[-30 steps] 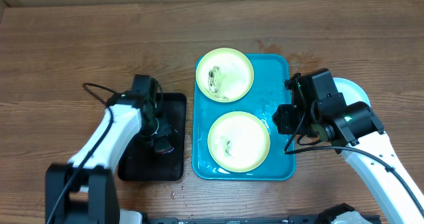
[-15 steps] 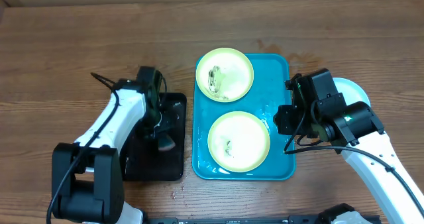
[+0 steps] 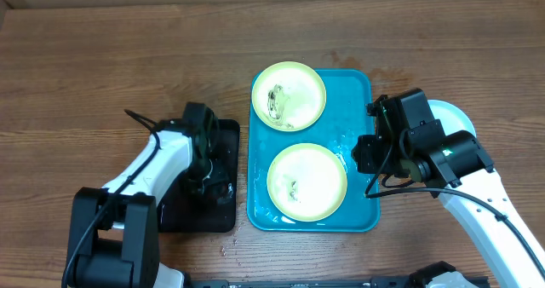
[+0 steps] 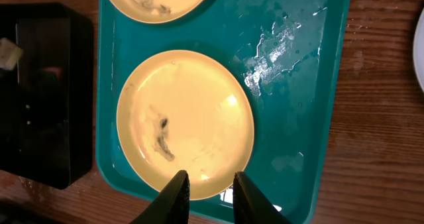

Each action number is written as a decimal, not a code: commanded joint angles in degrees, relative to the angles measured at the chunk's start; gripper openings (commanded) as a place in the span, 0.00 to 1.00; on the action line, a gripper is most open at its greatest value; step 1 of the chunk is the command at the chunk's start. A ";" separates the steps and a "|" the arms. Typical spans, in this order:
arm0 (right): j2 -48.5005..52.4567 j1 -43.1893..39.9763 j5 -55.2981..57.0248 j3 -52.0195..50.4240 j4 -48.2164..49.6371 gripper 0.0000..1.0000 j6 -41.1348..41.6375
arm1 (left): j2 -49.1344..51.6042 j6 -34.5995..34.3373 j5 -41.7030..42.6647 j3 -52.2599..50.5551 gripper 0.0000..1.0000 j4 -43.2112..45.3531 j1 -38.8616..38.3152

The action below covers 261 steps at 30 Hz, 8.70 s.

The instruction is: Clean dirty plates on tray and stack at the side

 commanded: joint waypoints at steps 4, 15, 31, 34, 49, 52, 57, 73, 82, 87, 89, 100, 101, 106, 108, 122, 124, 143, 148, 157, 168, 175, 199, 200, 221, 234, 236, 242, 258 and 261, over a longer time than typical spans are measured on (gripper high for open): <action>-0.04 -0.15 0.52 0.35 0.11 0.24 0.28 | -0.48 -2.25 -0.42 0.07 0.04 -1.31 0.20; -0.04 -0.15 0.55 0.35 0.11 0.24 1.55 | -0.44 6.23 -5.18 12.92 0.62 -7.96 0.55; -0.04 -0.15 0.55 0.35 -0.28 0.24 1.55 | 1.55 5.75 -10.08 7.28 0.04 2.84 0.22; -0.07 -0.15 0.55 0.35 -0.33 0.23 1.55 | 1.55 5.79 -9.11 13.33 0.21 -3.52 0.22; 1.05 -0.22 14.51 0.26 -4.98 0.32 15.52 | 1.79 2.84 -9.18 7.65 0.29 -3.48 0.11; 2.71 -0.22 13.25 0.00 -4.81 0.35 14.78 | 1.79 1.75 -9.16 2.84 0.04 1.77 0.15; 6.93 -0.22 12.96 -1.64 -4.02 0.38 14.60 | 1.60 1.49 -9.22 4.68 0.04 -0.70 0.22; 22.95 -0.20 1.11 -5.18 9.57 0.46 -0.42 | -4.55 12.37 -0.02 43.71 0.04 -25.03 -0.55; 27.02 -0.11 -3.21 -10.10 17.88 0.04 0.92 | -4.42 11.93 5.42 45.07 0.04 -25.77 -5.31; 27.02 -0.11 7.15 -10.58 17.35 0.04 11.10 | -4.09 8.11 4.48 39.74 0.04 -18.43 -11.10; 27.02 -0.11 7.91 -10.58 17.40 0.04 12.07 | -3.72 5.38 4.13 36.61 0.04 -15.19 -13.14; 27.02 -0.09 7.41 -10.58 16.59 0.04 8.57 | 8.26 -5.68 4.28 24.48 0.04 5.60 -28.65; 27.02 -0.09 7.41 -10.58 16.52 0.04 8.59 | 9.88 -6.75 3.98 24.48 0.04 6.75 -29.75; 27.02 -0.09 7.41 -10.58 16.11 0.04 8.59 | 16.79 -11.69 -2.14 25.86 0.04 6.49 -31.65; 27.02 -0.09 7.41 -10.58 16.00 0.04 8.59 | 18.78 -12.59 -2.51 27.74 0.04 4.07 -30.58; 27.02 -0.09 7.43 -10.58 16.06 0.04 8.59 | 20.85 6.88 -16.41 32.57 0.04 -3.69 -24.92; 27.02 -0.09 7.43 -10.58 16.06 0.04 8.59 | 20.87 7.96 -10.56 32.54 0.04 -3.43 -25.09; 27.02 -0.09 7.41 -10.58 15.82 0.04 8.59 | 20.52 0.85 13.81 31.39 0.45 4.24 -27.02; 27.02 -0.09 7.41 -10.58 15.67 0.04 8.59 | 20.31 1.75 4.24 36.70 0.47 -3.45 -26.73; 27.02 -0.11 7.41 -10.58 15.85 0.04 8.59 | 20.35 1.84 -3.67 37.00 0.49 -5.79 -27.67; 27.02 -0.09 7.41 -10.58 15.85 0.04 8.59 | 21.31 1.90 -0.85 30.45 0.06 2.84 -28.30; 27.02 -0.09 7.41 -10.58 15.47 0.04 8.59 | 21.31 5.31 6.47 30.53 0.84 1.22 -27.67; 27.02 -0.09 7.41 -10.58 15.89 0.04 8.59 | 26.43 -13.53 8.02 32.28 0.04 4.57 -26.36; 27.02 -0.09 7.41 -10.58 15.89 0.04 8.59 | 26.43 -12.55 8.44 32.83 0.04 5.01 -26.27; 27.02 -0.11 7.43 -10.58 15.69 0.04 8.61 | 26.51 -5.29 -1.60 33.22 0.04 -13.22 -26.08; 27.02 -0.11 7.45 -10.58 14.97 0.04 7.28 | 26.49 -4.28 -17.81 38.01 0.04 -11.54 -20.50; 27.02 -0.11 7.45 -10.58 15.02 0.04 7.28 | 26.49 -2.10 -13.44 38.73 0.04 -8.83 -20.70; 27.02 -0.11 7.43 -10.58 15.08 0.04 7.28 | 28.87 -1.38 7.30 38.12 0.04 1.31 -22.14; 27.02 -0.11 7.43 -10.58 15.50 0.04 7.30 | 35.69 -0.46 34.16 38.16 0.04 4.04 -28.55; 27.02 -0.11 7.43 -10.58 15.47 0.04 7.32 | 35.69 1.36 37.42 38.16 0.04 1.51 -28.55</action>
